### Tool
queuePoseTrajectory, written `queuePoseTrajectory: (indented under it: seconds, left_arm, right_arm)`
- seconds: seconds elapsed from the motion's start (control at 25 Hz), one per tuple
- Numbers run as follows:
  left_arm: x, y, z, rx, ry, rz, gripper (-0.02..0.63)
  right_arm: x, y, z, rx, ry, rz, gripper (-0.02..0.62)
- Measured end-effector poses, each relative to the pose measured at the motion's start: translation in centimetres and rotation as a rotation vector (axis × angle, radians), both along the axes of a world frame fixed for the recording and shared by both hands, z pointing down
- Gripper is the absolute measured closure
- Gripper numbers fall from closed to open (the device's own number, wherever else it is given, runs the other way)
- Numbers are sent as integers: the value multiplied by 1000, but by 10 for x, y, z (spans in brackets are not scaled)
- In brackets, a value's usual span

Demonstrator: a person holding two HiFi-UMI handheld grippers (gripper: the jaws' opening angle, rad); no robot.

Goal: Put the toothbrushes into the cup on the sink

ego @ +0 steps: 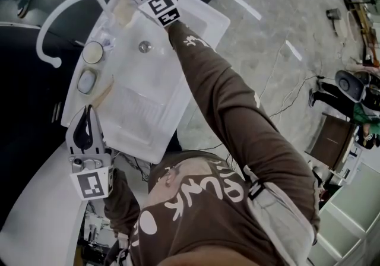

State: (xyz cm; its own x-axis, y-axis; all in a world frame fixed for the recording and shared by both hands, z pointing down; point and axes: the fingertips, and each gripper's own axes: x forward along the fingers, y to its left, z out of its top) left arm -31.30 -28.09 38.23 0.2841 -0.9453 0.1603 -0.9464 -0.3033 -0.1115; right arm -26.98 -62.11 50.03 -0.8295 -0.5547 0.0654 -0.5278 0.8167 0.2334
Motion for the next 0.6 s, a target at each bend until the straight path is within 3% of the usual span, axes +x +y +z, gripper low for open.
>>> queuePoseTrajectory:
  seconds: [0.04, 0.12, 0.44, 0.6]
  left_arm:
    - [0, -1, -2, 5, -2, 2, 598]
    - [-1, -2, -5, 10, -5, -1, 600]
    - [-7, -12, -25, 67, -34, 10, 598]
    - [-14, -21, -35, 100, -89, 28, 598]
  right_arm:
    - [0, 1, -2, -5, -4, -9, 410]
    - [2, 9, -12, 5, -16, -28, 371]
    - [18, 70, -69, 135, -63, -105, 347]
    - [29, 120, -102, 180, -169, -145, 347]
